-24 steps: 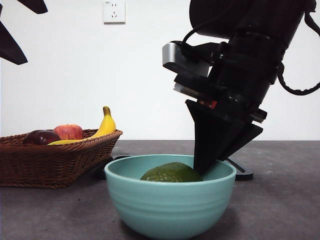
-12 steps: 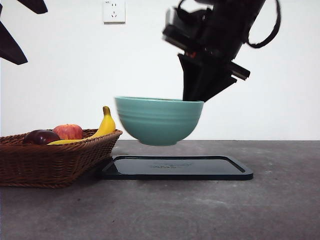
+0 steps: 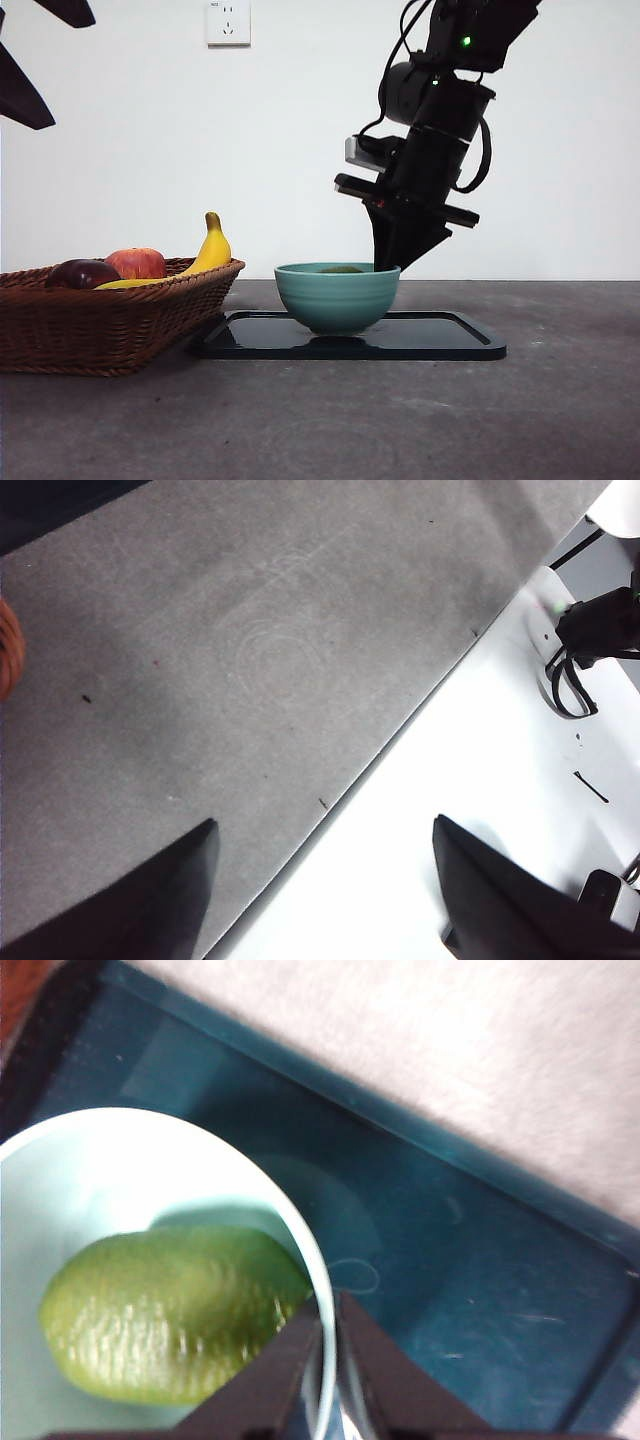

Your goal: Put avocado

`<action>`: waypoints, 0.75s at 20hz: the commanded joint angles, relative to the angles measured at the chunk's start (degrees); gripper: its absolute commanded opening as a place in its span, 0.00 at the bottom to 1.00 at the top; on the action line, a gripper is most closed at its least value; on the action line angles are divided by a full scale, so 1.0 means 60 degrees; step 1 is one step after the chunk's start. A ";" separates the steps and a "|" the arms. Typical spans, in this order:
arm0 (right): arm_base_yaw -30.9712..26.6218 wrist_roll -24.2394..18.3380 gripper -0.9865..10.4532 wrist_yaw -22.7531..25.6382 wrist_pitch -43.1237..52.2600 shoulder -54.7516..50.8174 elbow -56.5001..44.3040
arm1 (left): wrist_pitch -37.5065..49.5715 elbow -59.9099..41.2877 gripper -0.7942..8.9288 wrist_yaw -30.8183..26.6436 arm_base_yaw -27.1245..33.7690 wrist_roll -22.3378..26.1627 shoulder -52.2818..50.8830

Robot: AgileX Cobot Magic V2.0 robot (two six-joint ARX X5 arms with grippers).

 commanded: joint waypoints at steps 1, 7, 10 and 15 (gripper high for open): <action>0.0029 -0.0069 0.10 -0.0051 0.0066 0.0335 0.0273 | 0.0058 0.0051 0.43 0.0066 -0.0062 0.0051 0.0055; 0.0029 0.0095 0.21 0.0029 0.0025 0.0361 0.0273 | 0.0055 0.0051 0.43 0.0062 -0.0062 0.0055 0.0055; 0.0029 0.0193 0.22 0.0055 -0.0018 0.0113 0.0273 | 0.0055 0.0051 0.43 0.0062 -0.0062 0.0055 0.0055; 0.0015 -0.0044 0.22 0.0459 -0.1075 -0.1832 0.0273 | 0.0058 0.0051 0.43 0.0062 -0.0062 0.0051 0.0055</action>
